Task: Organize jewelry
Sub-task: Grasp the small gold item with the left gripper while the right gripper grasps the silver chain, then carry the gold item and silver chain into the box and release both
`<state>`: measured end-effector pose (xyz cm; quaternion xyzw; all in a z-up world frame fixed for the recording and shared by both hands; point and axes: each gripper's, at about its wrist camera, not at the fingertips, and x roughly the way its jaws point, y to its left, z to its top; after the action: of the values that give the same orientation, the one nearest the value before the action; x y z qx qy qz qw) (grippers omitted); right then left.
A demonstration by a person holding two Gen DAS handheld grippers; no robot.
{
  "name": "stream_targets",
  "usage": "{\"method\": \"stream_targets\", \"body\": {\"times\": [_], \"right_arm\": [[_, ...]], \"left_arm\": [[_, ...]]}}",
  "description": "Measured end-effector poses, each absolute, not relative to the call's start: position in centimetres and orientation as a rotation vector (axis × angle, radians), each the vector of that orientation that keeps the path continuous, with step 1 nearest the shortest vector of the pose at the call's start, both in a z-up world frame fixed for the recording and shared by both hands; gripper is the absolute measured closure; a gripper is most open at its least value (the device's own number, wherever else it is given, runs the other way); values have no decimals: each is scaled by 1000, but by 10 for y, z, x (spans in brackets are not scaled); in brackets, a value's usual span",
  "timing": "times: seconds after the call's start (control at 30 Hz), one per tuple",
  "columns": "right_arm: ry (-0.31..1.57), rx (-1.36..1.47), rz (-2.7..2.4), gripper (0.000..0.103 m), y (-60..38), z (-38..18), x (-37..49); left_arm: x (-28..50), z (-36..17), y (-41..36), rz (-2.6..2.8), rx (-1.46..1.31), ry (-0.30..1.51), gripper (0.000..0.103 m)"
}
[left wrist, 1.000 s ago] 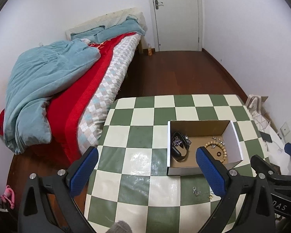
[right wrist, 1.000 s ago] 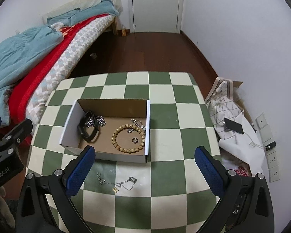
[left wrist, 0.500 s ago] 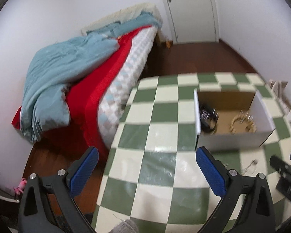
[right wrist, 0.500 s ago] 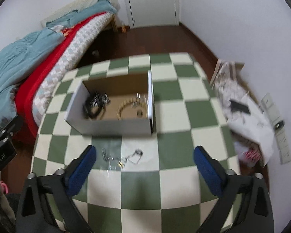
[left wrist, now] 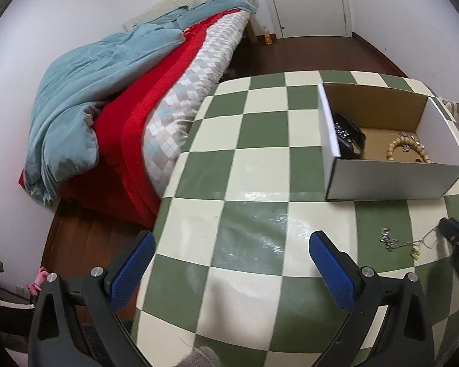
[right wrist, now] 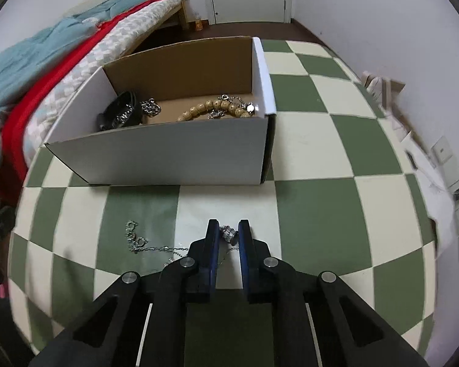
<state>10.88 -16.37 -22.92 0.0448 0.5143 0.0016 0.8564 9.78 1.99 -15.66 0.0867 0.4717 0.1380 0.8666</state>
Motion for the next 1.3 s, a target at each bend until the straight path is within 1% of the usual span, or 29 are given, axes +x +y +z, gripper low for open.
{"method": "stream_targets", "body": {"times": [0.3,0.6,0.63,0.67,0.7,0.73,0.77,0.83,0.87,0.9,0.93,0.97,1.0,1.07,1.3], "right_arm": [[1035,186,-133,90,-240,-205,86],[1064,236,-188,90,-276,-216,64],[1066,240,-190,90,-278,-218,63],[1067,247,-191,90,-279,-219,63],[1069,254,-192,90,-281,-221,62],[1069,257,-192,90,-281,-222,62],[1069,259,-192,90,-282,-222,60],[1069,267,-193,90,-283,-224,59],[1068,272,-192,90,-283,-224,59],[1068,275,-192,90,-284,-225,59],[1067,279,-192,90,-284,-225,59],[1067,281,-191,90,-285,-226,60],[1065,283,-191,90,-285,-226,60],[1064,288,-191,90,-286,-226,60],[1050,294,-191,90,-284,-221,59]], "left_arm": [[91,-168,-30,147,173,1026,0],[100,-197,-99,-30,191,1101,1],[102,-200,-102,-42,191,1109,4],[104,-204,-106,-51,191,1117,14],[105,-206,-108,-58,188,1125,19],[106,-208,-109,-66,185,1133,29],[105,-208,-110,-76,171,1123,35],[107,-207,-109,-81,161,1119,41],[107,-206,-108,-92,152,1117,51],[107,-206,-108,-100,143,1113,58],[107,-206,-108,-108,136,1111,69],[107,-206,-108,-112,132,1109,75],[106,-205,-109,-117,130,1107,79],[105,-205,-109,-121,130,1102,94],[103,-206,-104,-109,128,1098,94]]}}
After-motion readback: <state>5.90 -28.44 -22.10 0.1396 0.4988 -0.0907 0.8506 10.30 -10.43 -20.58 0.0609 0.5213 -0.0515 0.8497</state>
